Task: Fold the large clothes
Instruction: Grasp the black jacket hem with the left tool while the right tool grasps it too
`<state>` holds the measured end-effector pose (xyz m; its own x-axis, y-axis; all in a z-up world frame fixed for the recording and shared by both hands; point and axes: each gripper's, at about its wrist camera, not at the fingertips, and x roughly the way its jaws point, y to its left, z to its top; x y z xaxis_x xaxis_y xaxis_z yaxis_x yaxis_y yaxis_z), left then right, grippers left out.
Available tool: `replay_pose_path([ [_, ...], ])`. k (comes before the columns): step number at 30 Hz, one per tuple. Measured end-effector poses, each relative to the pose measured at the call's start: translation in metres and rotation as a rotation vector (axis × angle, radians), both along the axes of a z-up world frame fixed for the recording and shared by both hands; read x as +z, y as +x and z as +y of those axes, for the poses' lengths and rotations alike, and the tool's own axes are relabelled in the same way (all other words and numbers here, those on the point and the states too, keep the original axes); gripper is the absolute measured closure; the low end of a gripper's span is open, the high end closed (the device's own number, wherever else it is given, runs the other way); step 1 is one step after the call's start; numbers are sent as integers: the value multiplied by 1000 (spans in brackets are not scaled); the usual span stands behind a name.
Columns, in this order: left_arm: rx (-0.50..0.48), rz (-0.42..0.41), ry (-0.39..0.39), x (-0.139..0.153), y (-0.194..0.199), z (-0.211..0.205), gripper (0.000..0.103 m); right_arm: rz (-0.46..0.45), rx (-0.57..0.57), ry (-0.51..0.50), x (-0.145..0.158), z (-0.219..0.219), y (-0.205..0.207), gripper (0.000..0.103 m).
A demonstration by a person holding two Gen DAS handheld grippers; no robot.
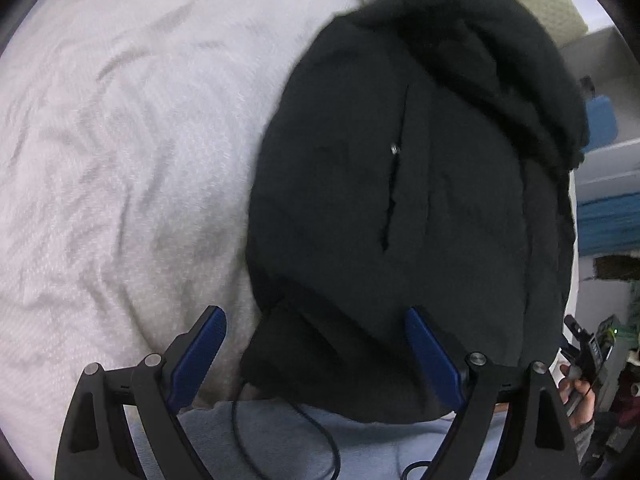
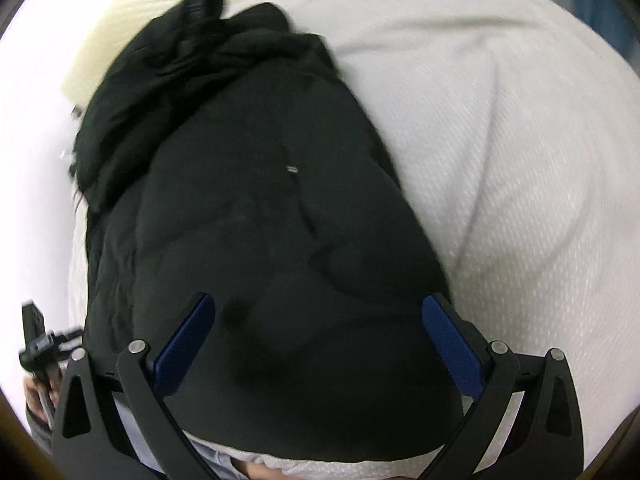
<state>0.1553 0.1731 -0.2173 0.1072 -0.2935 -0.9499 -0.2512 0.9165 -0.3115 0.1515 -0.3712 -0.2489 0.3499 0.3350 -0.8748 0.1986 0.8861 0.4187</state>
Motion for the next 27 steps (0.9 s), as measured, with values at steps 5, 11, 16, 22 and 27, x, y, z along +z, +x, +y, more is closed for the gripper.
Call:
replay_pose_path([
  [5, -15, 55, 27, -13, 4, -11, 12, 59, -72, 13, -12, -5, -6, 0],
  [11, 48, 82, -22, -21, 4, 2, 12, 141, -130, 110, -40, -18, -11, 0],
  [16, 21, 138, -56, -32, 9, 0, 6, 86, -39, 177, -32, -1, -10, 0],
  [22, -16, 143, -74, -39, 13, -13, 4, -51, 50, 205, -4, 18, -16, 0],
  [27, -49, 109, -117, -35, 14, -20, 4, -202, 78, 302, 21, 25, -24, 7],
])
